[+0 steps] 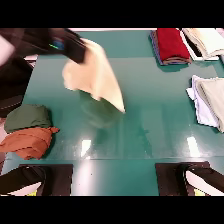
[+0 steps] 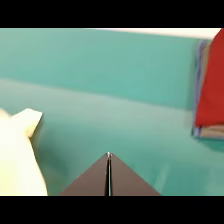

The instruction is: Fold the shirts.

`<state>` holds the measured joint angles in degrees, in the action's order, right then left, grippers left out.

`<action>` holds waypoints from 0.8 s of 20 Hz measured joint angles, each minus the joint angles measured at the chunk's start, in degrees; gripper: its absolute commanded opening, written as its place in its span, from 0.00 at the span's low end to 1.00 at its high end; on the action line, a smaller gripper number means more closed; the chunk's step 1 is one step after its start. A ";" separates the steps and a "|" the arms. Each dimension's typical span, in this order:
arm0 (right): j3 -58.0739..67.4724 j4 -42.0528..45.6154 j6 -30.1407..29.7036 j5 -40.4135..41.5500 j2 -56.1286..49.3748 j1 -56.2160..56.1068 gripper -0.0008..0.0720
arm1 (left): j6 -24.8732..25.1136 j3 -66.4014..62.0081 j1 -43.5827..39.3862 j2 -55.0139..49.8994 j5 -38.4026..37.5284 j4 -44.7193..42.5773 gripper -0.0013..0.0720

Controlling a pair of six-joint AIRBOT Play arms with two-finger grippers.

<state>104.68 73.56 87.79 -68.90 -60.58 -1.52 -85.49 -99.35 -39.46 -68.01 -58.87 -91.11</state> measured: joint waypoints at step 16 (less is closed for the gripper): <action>1.99 -0.11 0.00 -3.76 -0.15 1.44 0.04 | -5.44 10.14 25.38 -17.03 0.92 16.50 0.67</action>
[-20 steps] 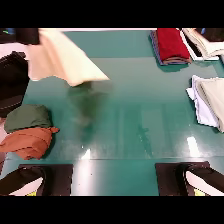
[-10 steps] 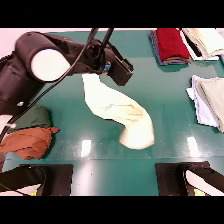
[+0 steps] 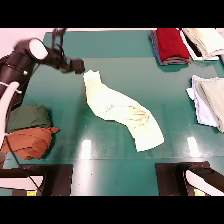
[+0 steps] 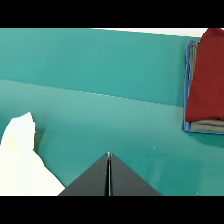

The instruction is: Fold the shirts.

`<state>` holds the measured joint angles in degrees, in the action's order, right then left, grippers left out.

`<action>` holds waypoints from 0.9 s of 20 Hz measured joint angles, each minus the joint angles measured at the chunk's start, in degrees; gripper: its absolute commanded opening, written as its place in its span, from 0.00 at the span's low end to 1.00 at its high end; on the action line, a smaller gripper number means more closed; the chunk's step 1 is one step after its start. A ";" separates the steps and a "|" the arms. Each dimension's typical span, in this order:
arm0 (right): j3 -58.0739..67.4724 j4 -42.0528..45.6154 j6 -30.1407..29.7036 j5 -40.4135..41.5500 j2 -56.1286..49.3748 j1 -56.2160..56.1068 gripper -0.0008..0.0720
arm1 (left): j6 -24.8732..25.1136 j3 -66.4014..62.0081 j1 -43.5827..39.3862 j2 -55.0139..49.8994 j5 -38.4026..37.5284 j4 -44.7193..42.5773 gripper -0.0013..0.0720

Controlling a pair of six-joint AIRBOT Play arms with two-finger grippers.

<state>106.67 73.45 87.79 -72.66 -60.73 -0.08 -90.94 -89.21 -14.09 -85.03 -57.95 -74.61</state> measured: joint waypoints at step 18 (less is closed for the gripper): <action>-25.31 0.15 0.00 -5.70 -0.37 2.69 0.04 | 4.70 0.83 3.65 -14.75 3.74 14.36 0.04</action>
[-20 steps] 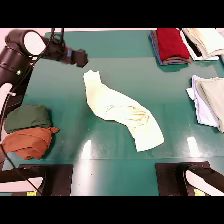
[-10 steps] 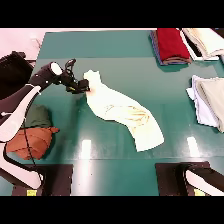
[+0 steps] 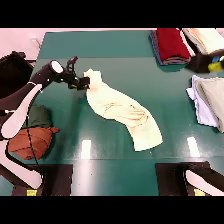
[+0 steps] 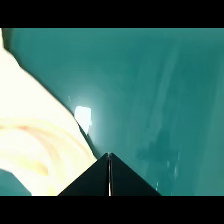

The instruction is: Fold the shirts.

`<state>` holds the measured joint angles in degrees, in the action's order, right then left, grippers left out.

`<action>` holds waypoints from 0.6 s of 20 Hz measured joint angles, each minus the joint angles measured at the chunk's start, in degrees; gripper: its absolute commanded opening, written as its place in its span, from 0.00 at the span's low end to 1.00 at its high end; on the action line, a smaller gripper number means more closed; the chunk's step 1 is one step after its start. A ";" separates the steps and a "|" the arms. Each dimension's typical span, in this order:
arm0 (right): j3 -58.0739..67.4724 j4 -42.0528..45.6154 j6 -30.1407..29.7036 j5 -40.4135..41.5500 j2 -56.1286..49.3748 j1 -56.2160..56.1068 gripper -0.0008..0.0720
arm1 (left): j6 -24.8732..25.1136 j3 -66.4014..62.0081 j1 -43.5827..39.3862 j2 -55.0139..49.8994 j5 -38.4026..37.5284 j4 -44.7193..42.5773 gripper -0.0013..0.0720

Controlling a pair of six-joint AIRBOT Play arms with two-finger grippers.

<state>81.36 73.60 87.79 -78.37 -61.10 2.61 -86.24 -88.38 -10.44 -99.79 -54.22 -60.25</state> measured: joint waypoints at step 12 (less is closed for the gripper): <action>-41.20 -12.52 -6.75 6.99 -4.55 -4.90 0.56 | 2.47 -9.22 0.00 2.84 -3.87 -1.70 0.05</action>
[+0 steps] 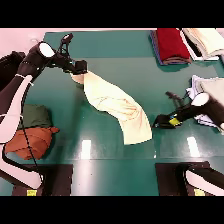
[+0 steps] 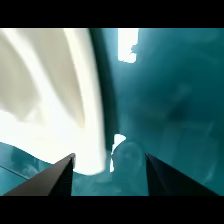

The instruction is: Fold the shirts.

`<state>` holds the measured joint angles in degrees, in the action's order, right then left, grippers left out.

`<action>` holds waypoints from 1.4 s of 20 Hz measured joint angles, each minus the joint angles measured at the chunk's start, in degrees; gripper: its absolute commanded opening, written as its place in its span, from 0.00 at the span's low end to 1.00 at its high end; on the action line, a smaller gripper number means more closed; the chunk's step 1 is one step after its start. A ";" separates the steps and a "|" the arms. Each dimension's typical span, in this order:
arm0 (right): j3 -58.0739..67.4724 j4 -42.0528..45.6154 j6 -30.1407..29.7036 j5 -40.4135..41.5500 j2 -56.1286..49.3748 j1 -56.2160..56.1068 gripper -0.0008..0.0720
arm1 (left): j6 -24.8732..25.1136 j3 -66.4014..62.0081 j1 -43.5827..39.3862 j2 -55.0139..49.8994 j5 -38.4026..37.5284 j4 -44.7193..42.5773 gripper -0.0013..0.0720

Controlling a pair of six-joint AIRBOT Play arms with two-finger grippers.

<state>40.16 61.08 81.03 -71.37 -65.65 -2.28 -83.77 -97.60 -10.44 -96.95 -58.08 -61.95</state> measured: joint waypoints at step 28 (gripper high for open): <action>58.66 6.01 0.11 -12.00 18.64 20.94 0.04 | 0.28 -16.28 -0.04 45.55 -1.75 -11.13 0.04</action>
<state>98.83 67.09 81.14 -83.37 -47.00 18.65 -83.48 -113.89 -10.48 -51.40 -59.83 -73.08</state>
